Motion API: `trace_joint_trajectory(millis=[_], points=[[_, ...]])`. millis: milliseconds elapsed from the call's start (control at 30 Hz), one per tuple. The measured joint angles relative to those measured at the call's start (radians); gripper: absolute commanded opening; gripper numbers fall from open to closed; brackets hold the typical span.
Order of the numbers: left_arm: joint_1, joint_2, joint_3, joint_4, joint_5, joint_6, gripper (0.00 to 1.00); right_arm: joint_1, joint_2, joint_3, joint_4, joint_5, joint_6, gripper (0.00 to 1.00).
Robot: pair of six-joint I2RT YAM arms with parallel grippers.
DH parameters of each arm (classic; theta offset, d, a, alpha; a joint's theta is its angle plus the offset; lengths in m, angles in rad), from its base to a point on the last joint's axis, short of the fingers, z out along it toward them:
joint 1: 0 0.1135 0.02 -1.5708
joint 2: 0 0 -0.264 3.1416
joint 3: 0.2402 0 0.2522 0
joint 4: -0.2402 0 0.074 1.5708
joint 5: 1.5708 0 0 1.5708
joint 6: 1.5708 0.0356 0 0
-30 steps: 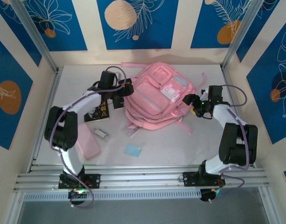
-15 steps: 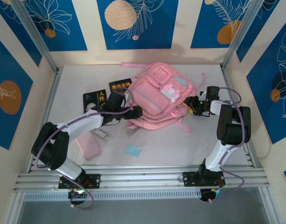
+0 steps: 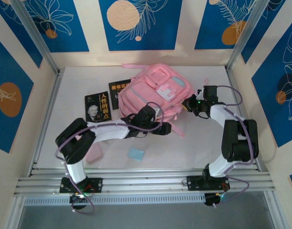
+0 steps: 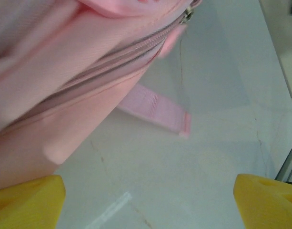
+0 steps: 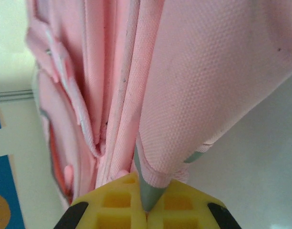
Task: Pack books, pencil case, and school supplies into a backpack
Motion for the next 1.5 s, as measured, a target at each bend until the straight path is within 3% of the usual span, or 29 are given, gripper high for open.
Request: trace_joint_trajectory(millis=[233,567,767,967,1167,1500], points=[[-0.020,0.089,0.122,0.031,-0.026,0.013,0.86,0.068,-0.076,0.007,-0.025,0.082,0.084,0.00],[-0.036,0.175,0.209,-0.042,-0.270,0.198,0.69,0.095,-0.114,-0.044,0.040,0.108,0.204,0.00],[-0.029,0.209,0.270,-0.102,-0.338,0.283,0.69,0.094,-0.180,-0.103,0.068,0.108,0.251,0.00],[-0.016,0.209,0.314,-0.122,-0.329,0.336,0.79,0.077,-0.268,-0.142,0.028,0.108,0.255,0.00],[0.017,0.209,0.326,-0.122,-0.234,0.352,0.85,0.072,-0.275,-0.160,0.041,0.101,0.284,0.00],[0.030,0.166,0.340,-0.191,-0.128,0.304,0.79,0.082,-0.204,-0.060,0.005,0.061,0.283,0.00]])
